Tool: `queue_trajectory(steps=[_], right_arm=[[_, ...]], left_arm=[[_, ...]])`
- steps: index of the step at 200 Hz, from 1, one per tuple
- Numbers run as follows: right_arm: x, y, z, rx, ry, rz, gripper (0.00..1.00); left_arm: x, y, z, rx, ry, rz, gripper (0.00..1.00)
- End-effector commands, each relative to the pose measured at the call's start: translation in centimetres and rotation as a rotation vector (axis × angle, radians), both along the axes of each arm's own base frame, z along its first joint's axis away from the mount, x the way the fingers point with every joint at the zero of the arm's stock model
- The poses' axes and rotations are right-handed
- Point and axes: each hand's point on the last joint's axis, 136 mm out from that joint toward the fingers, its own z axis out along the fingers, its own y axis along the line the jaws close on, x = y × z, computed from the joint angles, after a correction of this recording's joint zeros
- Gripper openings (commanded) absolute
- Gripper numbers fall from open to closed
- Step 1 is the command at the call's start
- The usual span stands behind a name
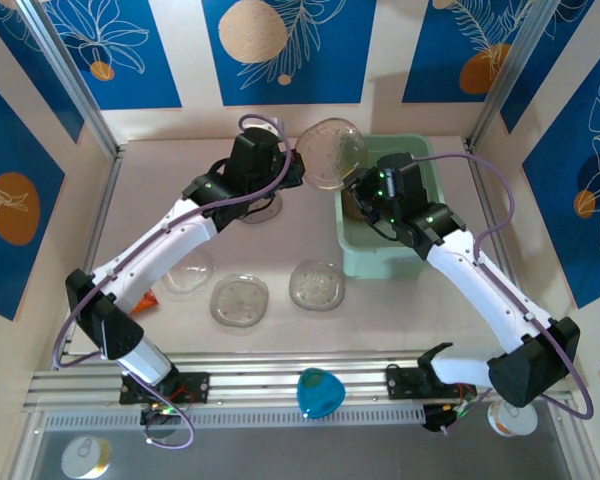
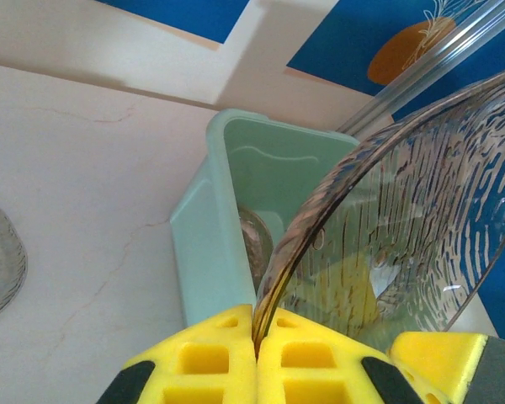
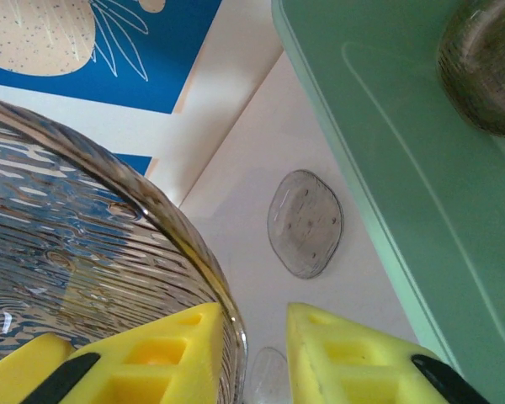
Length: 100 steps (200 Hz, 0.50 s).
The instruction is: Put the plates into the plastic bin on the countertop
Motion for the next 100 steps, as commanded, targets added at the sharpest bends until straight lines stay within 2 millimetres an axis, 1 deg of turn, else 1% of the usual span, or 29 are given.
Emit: queue_trajectory(steps=[1,45,94,100], right_arm=[[0.3,-0.3,0.0,0.010,-0.006,-0.041,0.24],[0.5,-0.6,-0.9,0.029,0.025,-0.084,0.18],[0.6,-1.1,-0.8,0.015,0.017,-0.111,0.07],[0.6,-1.3,-0.8,0.012,0.014,-0.116,0.06]], left_arm=[[-0.1,-0.4,1.9,-0.024,-0.036,0.004,0.00],[-0.4,-0.8,1.4,-0.041,-0.008,-0.011,0.00],[-0.7,-1.0,1.2,-0.035,-0.004,-0.031,0.00],[-0.7,-1.1,1.2,-0.034,-0.003,-0.044,0.05]])
